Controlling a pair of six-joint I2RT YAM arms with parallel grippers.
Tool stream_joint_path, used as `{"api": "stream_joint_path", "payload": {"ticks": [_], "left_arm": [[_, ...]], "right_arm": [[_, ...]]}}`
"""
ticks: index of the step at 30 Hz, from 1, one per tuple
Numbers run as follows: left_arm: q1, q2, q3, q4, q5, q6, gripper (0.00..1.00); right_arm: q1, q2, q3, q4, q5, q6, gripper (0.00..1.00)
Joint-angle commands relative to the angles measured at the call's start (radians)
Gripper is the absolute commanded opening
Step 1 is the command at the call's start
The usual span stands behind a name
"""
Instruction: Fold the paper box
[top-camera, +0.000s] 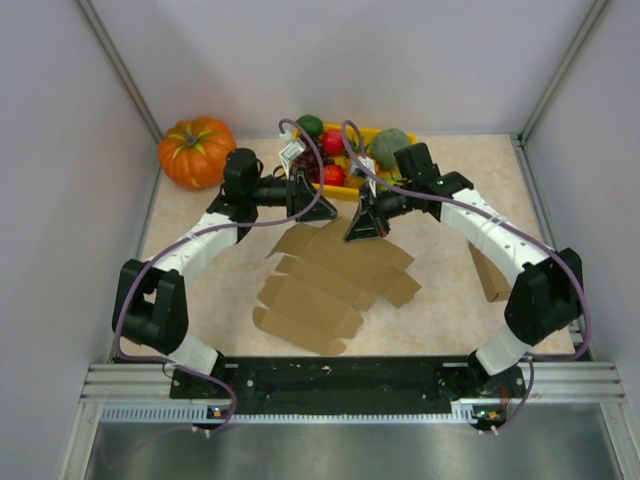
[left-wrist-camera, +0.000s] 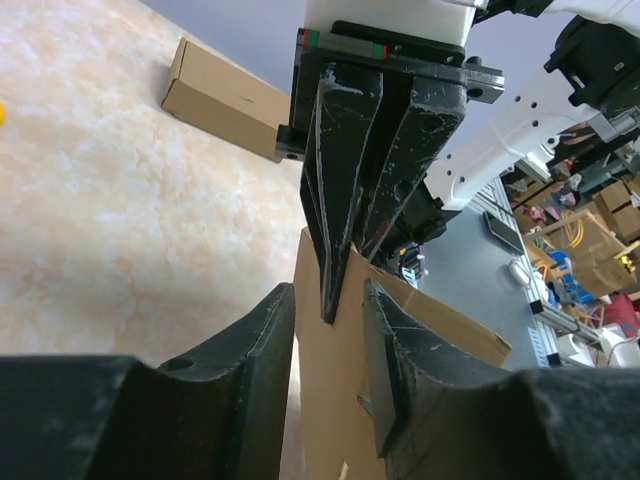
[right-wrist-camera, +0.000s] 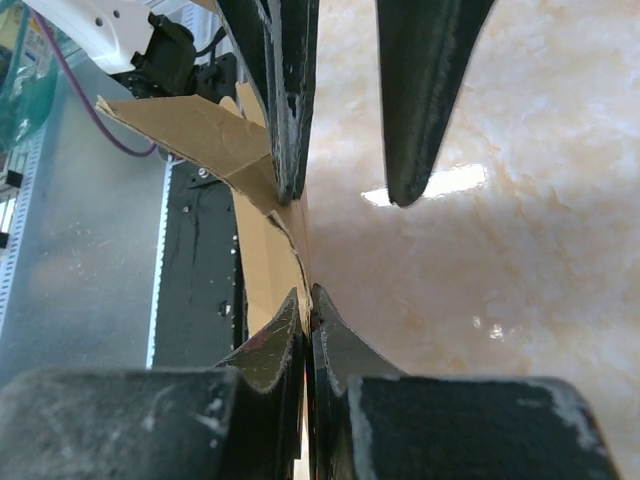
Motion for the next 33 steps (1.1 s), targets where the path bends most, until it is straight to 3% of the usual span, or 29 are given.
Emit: {"api": "stream_joint_path", "payload": {"ticks": [1,3,5,9,16,23,27,29,31,33], "left_arm": [[-0.05,-0.048,0.015,-0.06,0.029,0.095,0.41],[-0.02,-0.063,0.014,-0.115,0.002,0.122,0.52],[0.023,-0.09,0.001,-0.106,-0.015,0.097,0.55],[0.069,-0.127,-0.044,0.038,-0.003,-0.05,0.54],[0.066,-0.175,-0.101,0.098,0.045,-0.06,0.55],[0.014,-0.117,-0.025,-0.072,-0.02,0.069,0.56],[-0.015,-0.097,0.041,-0.265,-0.127,0.23,0.58],[-0.02,-0.088,0.049,-0.241,-0.127,0.219,0.59],[-0.02,-0.065,0.066,-0.229,-0.106,0.201,0.53],[-0.02,-0.052,0.077,-0.227,-0.075,0.19,0.35]], "right_arm": [[0.014,-0.025,0.046,0.054,-0.039,-0.017,0.0],[0.014,-0.033,0.033,0.052,-0.019,-0.016,0.0],[0.006,-0.053,0.017,0.054,-0.019,-0.023,0.0],[-0.008,-0.049,0.014,0.056,-0.028,-0.013,0.0],[-0.02,-0.015,0.046,0.057,-0.065,0.029,0.0],[-0.016,-0.013,0.052,0.063,-0.1,0.03,0.0],[-0.008,-0.018,0.052,0.065,-0.122,0.03,0.0],[-0.005,-0.019,0.052,0.062,-0.126,0.029,0.0],[-0.005,-0.021,0.052,0.062,-0.128,0.026,0.0],[-0.005,-0.022,0.052,0.062,-0.116,0.026,0.0]]}}
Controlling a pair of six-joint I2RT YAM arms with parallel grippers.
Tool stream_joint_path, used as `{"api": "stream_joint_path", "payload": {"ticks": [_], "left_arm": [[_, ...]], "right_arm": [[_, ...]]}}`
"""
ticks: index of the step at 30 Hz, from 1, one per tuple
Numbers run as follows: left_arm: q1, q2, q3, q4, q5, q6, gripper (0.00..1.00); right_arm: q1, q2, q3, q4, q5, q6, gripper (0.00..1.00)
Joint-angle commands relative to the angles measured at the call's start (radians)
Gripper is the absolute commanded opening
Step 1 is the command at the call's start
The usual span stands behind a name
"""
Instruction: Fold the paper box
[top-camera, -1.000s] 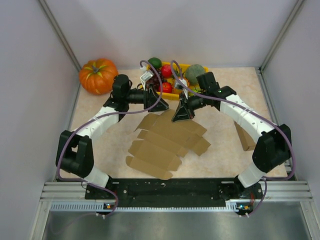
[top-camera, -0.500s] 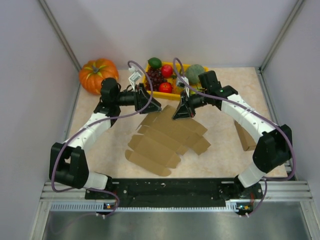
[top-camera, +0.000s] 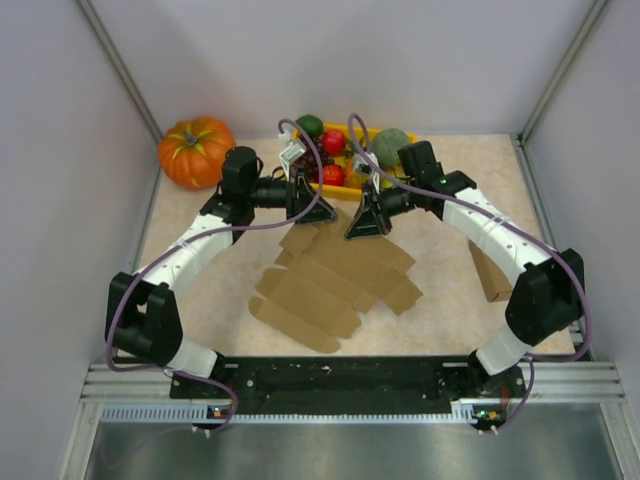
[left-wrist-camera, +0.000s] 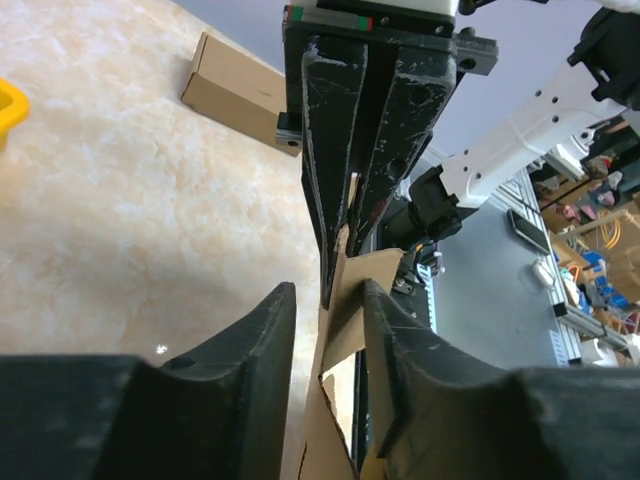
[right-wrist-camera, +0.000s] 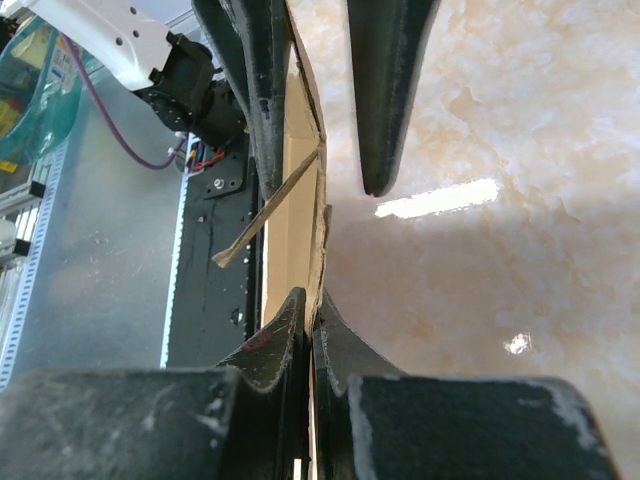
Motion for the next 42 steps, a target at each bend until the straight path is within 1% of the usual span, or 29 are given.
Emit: {"api": "stream_joint_path", "payload": {"ticks": [1,3,5,6,7,8,9,10,11,13,14,16,17,18,19,21,22,23,24,27,28,30,31,34,37,38,40,41,42], "left_arm": [[-0.002,0.026,0.049,-0.011,0.012,0.039,0.18],[-0.002,0.013,0.045,-0.035,-0.003,0.069,0.0],[0.009,-0.027,0.031,-0.074,-0.08,0.08,0.0],[0.016,-0.044,0.017,-0.068,-0.089,0.053,0.03],[0.05,-0.091,-0.007,-0.074,-0.096,0.039,0.16],[0.076,-0.13,-0.024,-0.134,-0.149,0.037,0.49],[0.111,-0.173,-0.046,-0.161,-0.177,0.036,0.59],[0.187,-0.267,-0.123,-0.16,-0.219,0.026,0.64],[0.228,-0.317,-0.168,-0.201,-0.296,-0.018,0.63],[0.327,-0.433,-0.301,-0.209,-0.341,-0.064,0.61],[0.343,-0.457,-0.337,-0.213,-0.333,-0.075,0.58],[0.346,-0.469,-0.43,-0.187,-0.28,-0.101,0.45],[0.346,-0.46,-0.46,-0.158,-0.231,-0.153,0.44],[0.345,-0.448,-0.492,-0.037,-0.153,-0.183,0.41],[0.346,-0.429,-0.524,-0.031,-0.155,-0.196,0.41],[0.345,-0.422,-0.549,0.021,-0.166,-0.201,0.42],[0.343,-0.408,-0.572,0.163,-0.099,-0.231,0.42],[0.335,-0.399,-0.581,0.24,-0.068,-0.307,0.42],[0.325,-0.382,-0.583,0.28,-0.042,-0.313,0.42],[0.274,-0.357,-0.505,0.062,-0.051,-0.167,0.39],[0.253,-0.353,-0.5,0.057,-0.056,-0.159,0.37],[0.234,-0.354,-0.52,0.145,-0.057,-0.208,0.33],[0.201,-0.348,-0.529,0.167,-0.059,-0.224,0.31],[0.13,-0.331,-0.515,0.101,-0.143,-0.185,0.31],[0.113,-0.323,-0.555,0.109,-0.281,-0.196,0.32],[0.113,-0.323,-0.575,0.13,-0.322,-0.229,0.35],[0.113,-0.311,-0.615,0.169,-0.41,-0.239,0.41],[0.113,-0.311,-0.624,0.166,-0.445,-0.227,0.43],[0.113,-0.305,-0.649,0.181,-0.474,-0.224,0.46]], "right_arm": [[0.009,-0.017,0.052,0.049,-0.051,-0.004,0.0],[0.007,-0.017,0.052,0.049,-0.042,-0.006,0.0],[0.006,-0.011,0.054,0.047,-0.036,-0.006,0.0],[0.001,-0.008,0.054,0.047,-0.034,-0.004,0.0],[-0.003,-0.005,0.052,0.047,-0.036,-0.003,0.0],[-0.008,-0.003,0.051,0.047,-0.045,-0.003,0.0],[-0.023,-0.005,0.045,0.046,-0.048,-0.003,0.0],[-0.029,-0.006,0.042,0.044,-0.054,-0.004,0.0],[-0.039,-0.009,0.039,0.046,-0.069,-0.007,0.0],[-0.056,-0.012,0.039,0.046,-0.083,-0.007,0.0],[-0.06,-0.012,0.04,0.046,-0.1,-0.009,0.0],[-0.071,-0.012,0.045,0.047,-0.115,-0.011,0.0],[-0.072,-0.012,0.046,0.046,-0.123,-0.011,0.0],[-0.077,-0.014,0.048,0.046,-0.128,-0.009,0.0],[-0.08,-0.012,0.049,0.046,-0.132,-0.004,0.0],[-0.08,-0.012,0.049,0.047,-0.138,-0.004,0.0],[-0.08,-0.012,0.051,0.046,-0.138,-0.003,0.0],[-0.079,-0.011,0.051,0.047,-0.138,-0.001,0.0],[-0.079,-0.009,0.051,0.046,-0.135,-0.001,0.0],[-0.079,0.004,0.068,0.049,-0.131,0.003,0.0],[-0.079,0.009,0.072,0.049,-0.128,0.014,0.0],[-0.074,0.017,0.083,0.052,-0.1,0.023,0.0],[-0.071,0.017,0.083,0.049,-0.076,0.031,0.0],[-0.046,0.012,0.08,0.059,0.05,0.071,0.0],[-0.002,0.011,0.082,0.052,0.244,0.112,0.0],[0.01,0.009,0.08,0.043,0.391,0.114,0.0],[0.052,-0.006,0.063,0.041,0.508,0.114,0.0],[0.072,-0.015,0.036,0.043,0.633,0.108,0.0],[0.088,-0.026,0.016,0.044,0.692,0.094,0.0]]}}
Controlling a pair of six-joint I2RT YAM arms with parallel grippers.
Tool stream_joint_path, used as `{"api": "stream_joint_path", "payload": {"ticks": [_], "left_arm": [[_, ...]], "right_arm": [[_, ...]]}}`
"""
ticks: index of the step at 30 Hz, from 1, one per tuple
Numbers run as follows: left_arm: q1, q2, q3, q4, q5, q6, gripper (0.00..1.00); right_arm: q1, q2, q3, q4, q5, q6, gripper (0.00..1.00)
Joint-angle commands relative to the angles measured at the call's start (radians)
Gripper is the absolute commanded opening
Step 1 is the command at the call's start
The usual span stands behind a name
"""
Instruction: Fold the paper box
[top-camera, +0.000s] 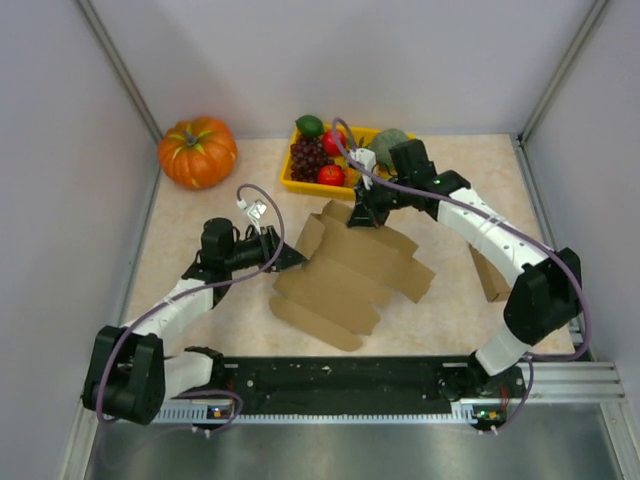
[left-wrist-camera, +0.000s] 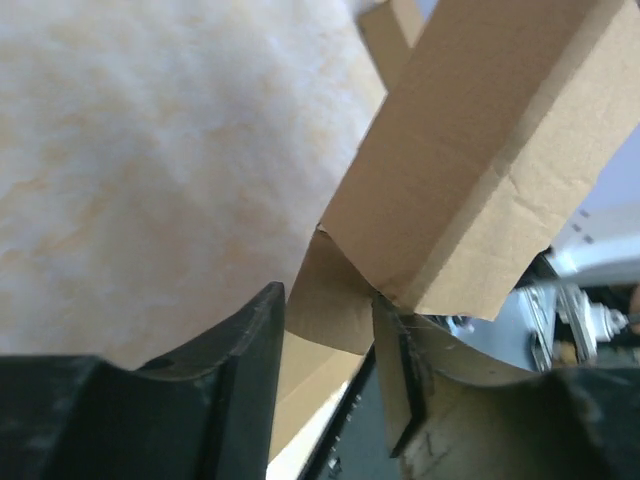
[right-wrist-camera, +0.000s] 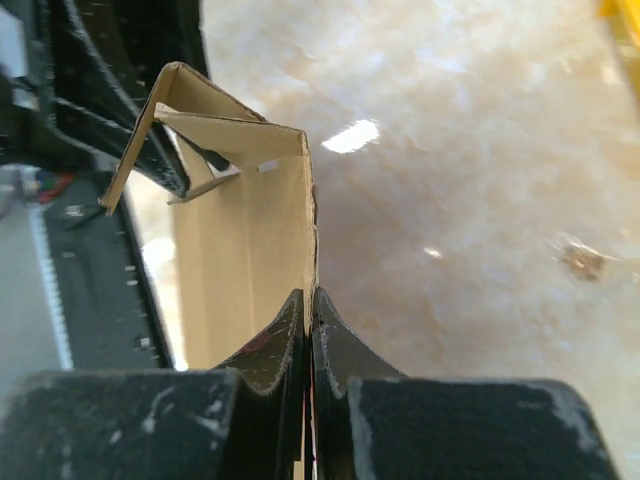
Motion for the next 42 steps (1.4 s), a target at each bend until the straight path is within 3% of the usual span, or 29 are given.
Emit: {"api": "stream_joint_path", "payload": {"ticks": [1,5,10,15,18,23,28,32,36,39,42], "left_arm": [[-0.002,0.022,-0.067,0.118,-0.19,0.001,0.52],[-0.002,0.056,-0.112,0.199,-0.201,-0.003,0.57],[-0.003,-0.049,-0.23,0.33,-0.227,-0.02,0.6],[-0.006,-0.163,-0.259,0.31,-0.271,0.013,0.59],[-0.02,-0.198,-0.241,0.296,-0.302,0.032,0.66],[-0.098,-0.145,-0.15,0.23,-0.391,0.114,0.69],[-0.129,-0.114,-0.167,0.36,-0.481,0.122,0.59],[-0.134,-0.148,-0.218,0.426,-0.537,0.118,0.67],[-0.131,-0.145,-0.201,0.413,-0.582,0.076,0.67],[-0.106,-0.067,-0.114,0.395,-0.474,0.041,0.57],[-0.097,0.094,0.072,0.251,-0.234,0.064,0.63]], "right_arm": [[0.114,-0.052,-0.04,0.034,0.414,-0.035,0.0],[0.195,-0.071,-0.154,0.121,0.716,-0.09,0.0],[0.22,-0.101,-0.235,0.223,0.746,-0.105,0.0],[0.275,-0.103,-0.263,0.266,0.833,-0.135,0.0],[0.312,-0.106,-0.272,0.283,0.905,-0.15,0.0],[0.373,-0.118,-0.313,0.346,1.06,-0.205,0.0],[0.432,-0.123,-0.378,0.46,1.158,-0.293,0.0],[0.495,-0.117,-0.45,0.555,1.267,-0.348,0.0],[0.562,-0.129,-0.542,0.733,1.371,-0.465,0.0],[0.59,-0.16,-0.623,0.853,1.382,-0.523,0.0],[0.601,-0.155,-0.642,0.892,1.396,-0.553,0.0]]}}
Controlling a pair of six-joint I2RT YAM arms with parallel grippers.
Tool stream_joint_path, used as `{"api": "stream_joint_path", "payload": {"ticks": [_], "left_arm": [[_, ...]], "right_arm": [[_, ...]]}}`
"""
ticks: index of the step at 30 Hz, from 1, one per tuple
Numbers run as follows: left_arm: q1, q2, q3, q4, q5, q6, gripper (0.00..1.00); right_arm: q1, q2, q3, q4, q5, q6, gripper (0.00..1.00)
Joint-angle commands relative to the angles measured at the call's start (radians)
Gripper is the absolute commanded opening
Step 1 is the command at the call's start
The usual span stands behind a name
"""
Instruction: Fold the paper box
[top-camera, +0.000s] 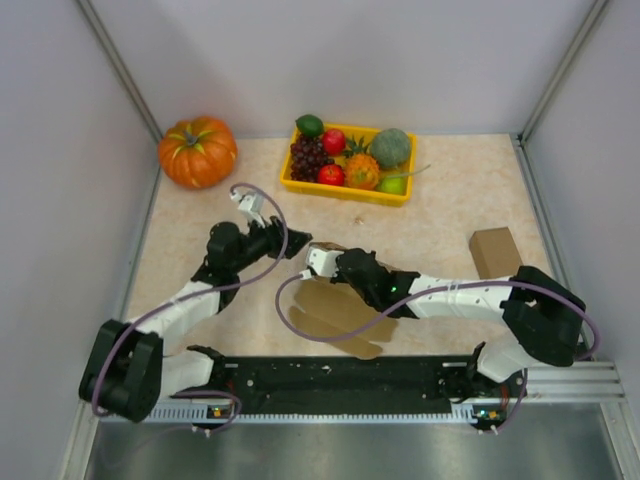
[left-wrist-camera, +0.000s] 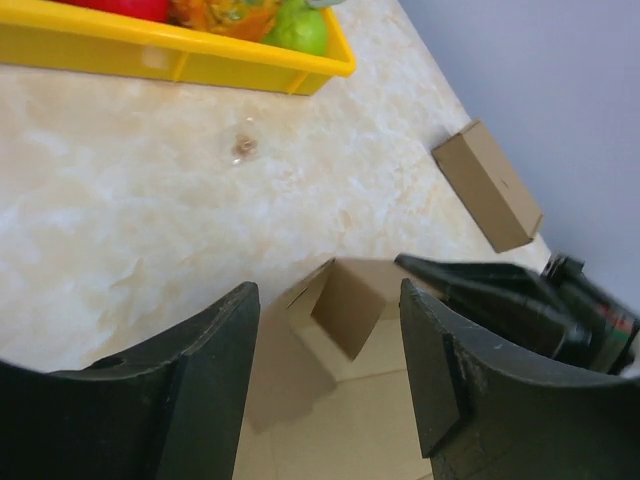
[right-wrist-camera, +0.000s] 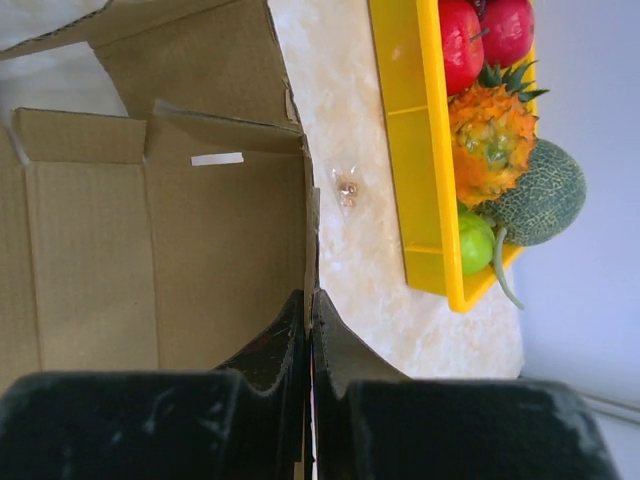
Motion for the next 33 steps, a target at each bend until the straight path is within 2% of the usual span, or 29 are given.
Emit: {"api": "stream_joint_path", "payload": {"ticks": [1,2,3,4,7,9,13,15,19,22,27,33], "left_arm": [[0.018,0.188,0.26,-0.112,0.285,0.005,0.6],[0.018,0.223,0.273,-0.095,0.32,-0.004,0.57],[0.018,0.224,0.253,0.025,0.379,-0.02,0.52],[0.018,0.215,0.229,0.066,0.383,-0.029,0.5],[0.016,0.147,0.164,0.058,0.336,0.076,0.43],[0.015,0.121,0.132,0.067,0.328,0.12,0.44],[-0.013,0.13,0.107,0.151,0.328,0.177,0.55],[-0.053,0.155,0.115,0.137,0.311,0.209,0.54],[-0.109,0.187,0.14,0.106,0.236,0.294,0.47],[-0.143,0.181,0.153,0.019,0.118,0.359,0.42],[-0.197,0.121,0.116,0.001,-0.061,0.442,0.36],[-0.243,0.129,0.123,-0.013,-0.129,0.494,0.3]], "right_arm": [[0.021,-0.038,-0.01,0.176,0.07,-0.086,0.0],[0.021,-0.035,-0.006,0.167,0.066,-0.086,0.0],[0.019,-0.035,-0.002,0.151,0.063,-0.081,0.0],[0.019,-0.038,0.007,0.139,0.042,-0.077,0.0],[0.003,-0.072,0.011,0.092,-0.044,-0.044,0.0],[-0.01,-0.083,0.014,0.076,-0.08,-0.024,0.0],[-0.03,-0.084,0.024,0.067,-0.115,-0.017,0.0],[-0.034,-0.089,0.025,0.064,-0.124,-0.011,0.0],[-0.047,-0.089,0.039,0.042,-0.15,-0.004,0.0],[-0.053,-0.095,0.044,0.033,-0.16,0.005,0.0],[-0.054,-0.098,0.048,0.027,-0.169,0.02,0.0],[-0.056,-0.115,0.037,0.05,-0.169,0.049,0.0]]}}
